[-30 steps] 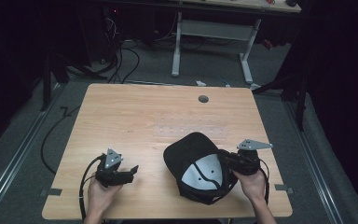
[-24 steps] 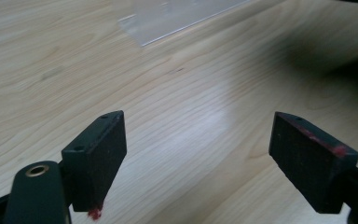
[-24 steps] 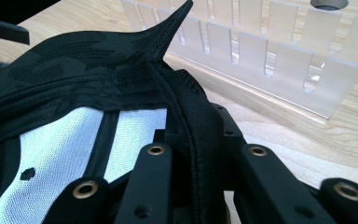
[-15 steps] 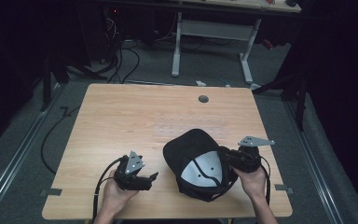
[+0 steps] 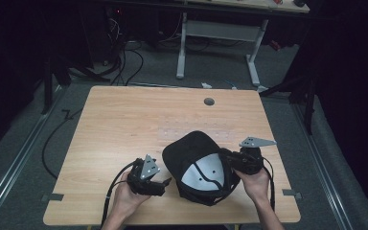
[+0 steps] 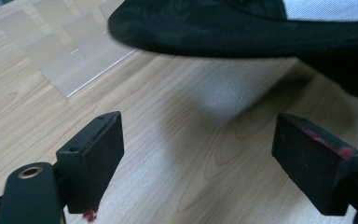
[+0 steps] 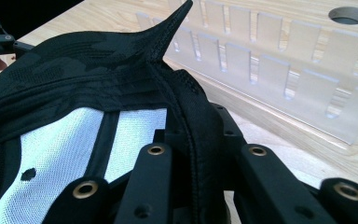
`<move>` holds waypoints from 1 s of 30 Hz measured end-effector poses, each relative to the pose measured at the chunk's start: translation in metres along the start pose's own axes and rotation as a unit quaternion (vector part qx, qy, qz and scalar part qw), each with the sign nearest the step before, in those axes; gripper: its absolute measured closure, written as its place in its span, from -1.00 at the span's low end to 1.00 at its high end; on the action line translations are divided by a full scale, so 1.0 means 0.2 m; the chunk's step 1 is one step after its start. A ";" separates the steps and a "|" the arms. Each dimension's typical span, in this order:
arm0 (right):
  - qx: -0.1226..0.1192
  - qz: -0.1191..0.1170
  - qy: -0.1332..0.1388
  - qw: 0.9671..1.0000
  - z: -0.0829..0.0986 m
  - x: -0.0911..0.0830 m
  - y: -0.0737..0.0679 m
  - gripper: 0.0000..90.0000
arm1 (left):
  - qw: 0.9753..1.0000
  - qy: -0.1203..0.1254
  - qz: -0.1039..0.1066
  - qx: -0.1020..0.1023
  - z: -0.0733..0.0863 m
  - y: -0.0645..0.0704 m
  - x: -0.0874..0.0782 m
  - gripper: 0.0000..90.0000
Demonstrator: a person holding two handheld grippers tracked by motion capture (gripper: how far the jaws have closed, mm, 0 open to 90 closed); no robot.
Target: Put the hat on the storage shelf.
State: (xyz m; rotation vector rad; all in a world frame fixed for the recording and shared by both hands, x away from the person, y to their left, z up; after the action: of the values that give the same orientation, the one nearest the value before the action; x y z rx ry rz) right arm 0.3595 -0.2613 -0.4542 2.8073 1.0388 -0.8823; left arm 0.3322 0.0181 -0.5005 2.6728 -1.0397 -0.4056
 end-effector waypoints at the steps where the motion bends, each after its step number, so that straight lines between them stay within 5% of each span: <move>1: 0.000 -0.002 -0.003 1.000 0.00 0.01 -0.01 0.78 | 1.000 0.001 0.001 0.002 0.00 0.01 0.00 -0.63; 30: 0.003 -0.005 -0.054 0.999 0.00 0.08 -0.03 0.78 | 0.996 0.022 0.009 0.085 -0.02 0.07 0.00 -0.54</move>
State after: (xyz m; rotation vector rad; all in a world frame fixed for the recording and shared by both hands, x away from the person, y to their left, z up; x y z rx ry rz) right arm 0.3659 -0.2467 -0.4625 2.7274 1.0372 -1.0276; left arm 0.3250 0.0085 -0.4921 2.8049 -1.1324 -0.2644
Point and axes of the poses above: each handheld gripper's, and its own axes: x roughly forward along the jaws, z roughly out of its underside, y roughly to its right, the point moved 2 cm from there along x, roughly forward along the jaws, and after that the axes turned 5 degrees about y, right-handed, at the moved point
